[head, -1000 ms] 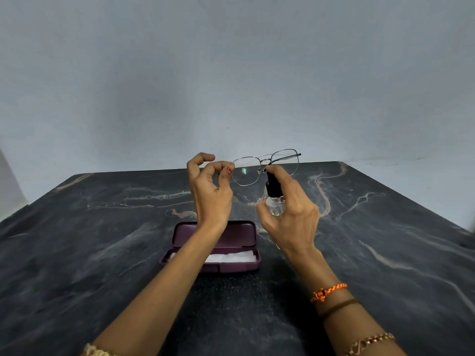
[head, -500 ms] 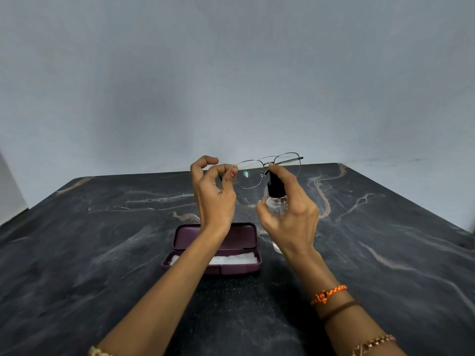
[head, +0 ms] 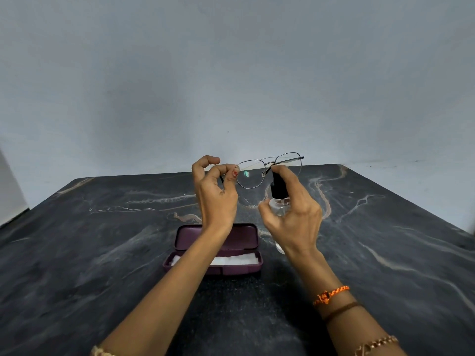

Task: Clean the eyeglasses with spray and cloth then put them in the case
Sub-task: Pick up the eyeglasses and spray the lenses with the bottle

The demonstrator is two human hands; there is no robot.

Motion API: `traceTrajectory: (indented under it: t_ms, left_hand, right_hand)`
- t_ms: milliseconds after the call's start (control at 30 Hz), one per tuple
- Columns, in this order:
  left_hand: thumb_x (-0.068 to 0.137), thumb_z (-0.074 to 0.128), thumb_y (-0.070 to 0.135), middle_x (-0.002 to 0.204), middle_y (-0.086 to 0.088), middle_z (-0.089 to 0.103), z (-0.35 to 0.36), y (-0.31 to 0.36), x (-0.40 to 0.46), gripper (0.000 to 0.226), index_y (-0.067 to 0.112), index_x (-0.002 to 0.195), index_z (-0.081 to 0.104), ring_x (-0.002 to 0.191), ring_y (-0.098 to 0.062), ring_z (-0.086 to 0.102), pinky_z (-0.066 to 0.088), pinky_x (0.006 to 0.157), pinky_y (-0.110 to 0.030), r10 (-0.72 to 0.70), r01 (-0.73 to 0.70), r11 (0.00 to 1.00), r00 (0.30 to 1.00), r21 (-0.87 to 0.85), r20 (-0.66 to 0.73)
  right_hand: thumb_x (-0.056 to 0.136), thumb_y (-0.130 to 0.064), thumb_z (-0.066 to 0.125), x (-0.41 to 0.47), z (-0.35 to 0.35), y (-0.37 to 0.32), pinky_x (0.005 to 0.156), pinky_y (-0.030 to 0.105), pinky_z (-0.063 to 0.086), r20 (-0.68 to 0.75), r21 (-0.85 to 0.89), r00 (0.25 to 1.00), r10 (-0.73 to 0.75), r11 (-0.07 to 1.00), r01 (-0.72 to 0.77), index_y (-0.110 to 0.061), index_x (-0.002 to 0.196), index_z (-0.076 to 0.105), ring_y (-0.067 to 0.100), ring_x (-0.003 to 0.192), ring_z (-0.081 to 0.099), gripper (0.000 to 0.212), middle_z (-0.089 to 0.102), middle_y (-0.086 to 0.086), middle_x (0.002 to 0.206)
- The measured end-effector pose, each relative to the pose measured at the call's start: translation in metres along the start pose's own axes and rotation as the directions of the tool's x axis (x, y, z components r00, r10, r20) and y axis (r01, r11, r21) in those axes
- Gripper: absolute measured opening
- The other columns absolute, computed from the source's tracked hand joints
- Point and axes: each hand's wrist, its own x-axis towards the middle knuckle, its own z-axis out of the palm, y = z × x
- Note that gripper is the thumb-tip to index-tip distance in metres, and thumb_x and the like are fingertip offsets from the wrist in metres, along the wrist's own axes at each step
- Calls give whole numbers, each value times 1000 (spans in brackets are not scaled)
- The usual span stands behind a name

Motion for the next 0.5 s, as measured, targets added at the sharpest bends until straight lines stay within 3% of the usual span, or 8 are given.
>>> traceTrajectory:
  t_ms: [267,400,500]
  left_hand:
    - [83,60,8,96,18,36,0,1,0,13,17,74,59,101,-33,54,43,83,-25,-3,3,1000,1000,-19,10]
    - [83,60,9,96,18,35,0,-1,0,12,16,74,60,101,-27,52,37,74,-1,-3,3,1000,1000,-7,7]
    - [83,60,8,97,18,36,1,-3,1,12,16,74,59,101,-28,53,37,77,-1,-4,4,1000,1000,-5,5]
  right_hand:
    - [57,-2,71,1,1,1,47,30,52,-12,-1,1000,22,1000,-22,-7,111,60,25,58,62,55,68,10,73]
    - [58,-7,70,-1,2,2,51,21,45,-47,-1,998,38,999,-38,-22,115,45,20,57,58,64,67,8,75]
    - [56,-8,70,-2,3,3,52,16,38,-90,-31,994,55,998,-58,-23,116,43,13,59,54,68,67,6,79]
